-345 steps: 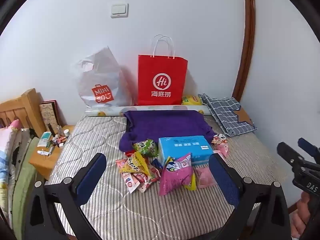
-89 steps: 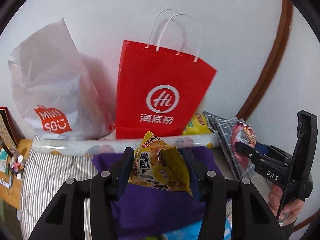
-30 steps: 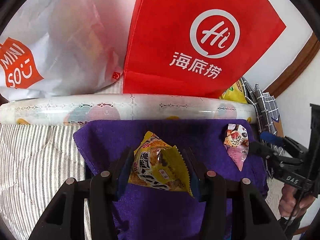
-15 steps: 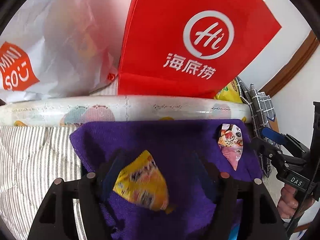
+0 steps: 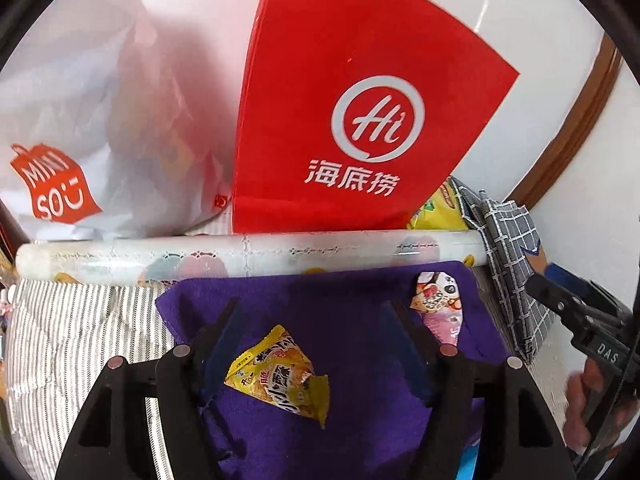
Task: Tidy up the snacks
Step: 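Open the left tool to drop the yellow bag on the towel while the right releases the panda bag, then grasp the pink wafer packet with the right tool while the left tool returns to the pile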
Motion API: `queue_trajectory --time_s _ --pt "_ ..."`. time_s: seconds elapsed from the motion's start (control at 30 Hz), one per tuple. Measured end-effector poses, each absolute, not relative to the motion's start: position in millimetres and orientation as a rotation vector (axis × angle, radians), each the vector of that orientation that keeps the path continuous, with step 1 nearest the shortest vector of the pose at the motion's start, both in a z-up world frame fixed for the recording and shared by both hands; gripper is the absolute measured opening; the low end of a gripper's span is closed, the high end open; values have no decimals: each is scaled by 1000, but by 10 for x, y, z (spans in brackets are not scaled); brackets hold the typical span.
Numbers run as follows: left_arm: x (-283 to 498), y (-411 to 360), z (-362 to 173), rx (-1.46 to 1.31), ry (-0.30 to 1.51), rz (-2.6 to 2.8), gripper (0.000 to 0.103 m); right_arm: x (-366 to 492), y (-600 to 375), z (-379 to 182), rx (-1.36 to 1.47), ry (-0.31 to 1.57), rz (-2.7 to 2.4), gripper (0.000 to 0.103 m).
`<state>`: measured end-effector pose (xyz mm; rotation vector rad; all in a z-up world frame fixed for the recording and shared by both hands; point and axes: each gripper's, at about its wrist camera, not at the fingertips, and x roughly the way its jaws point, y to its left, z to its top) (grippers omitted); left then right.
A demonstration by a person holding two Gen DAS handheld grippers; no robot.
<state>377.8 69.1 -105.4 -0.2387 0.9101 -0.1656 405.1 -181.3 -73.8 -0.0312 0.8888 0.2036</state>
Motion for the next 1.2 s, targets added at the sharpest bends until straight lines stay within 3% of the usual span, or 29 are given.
queue_trajectory --time_s 0.2,0.73,1.0,1.07,1.1,1.2 --pt "3700 597 -905 -264 963 -249 68 3570 -2055 -782 -40 946 168 71" --pt "2963 575 -68 -163 752 -210 70 2308 -2283 -1371 -2 1053 173 64" --pt "2366 869 -223 -149 789 -94 70 2263 -2268 -1750 -24 1123 131 58" --pt "2212 966 -271 -153 798 -66 70 2251 -2285 -1808 -22 1101 109 53" --pt "2128 1032 -299 -155 805 -44 70 2223 -2280 -1799 -29 1079 109 39" --pt "1925 1165 -397 -158 821 2 70 2142 -2292 -1757 -37 1057 116 36"
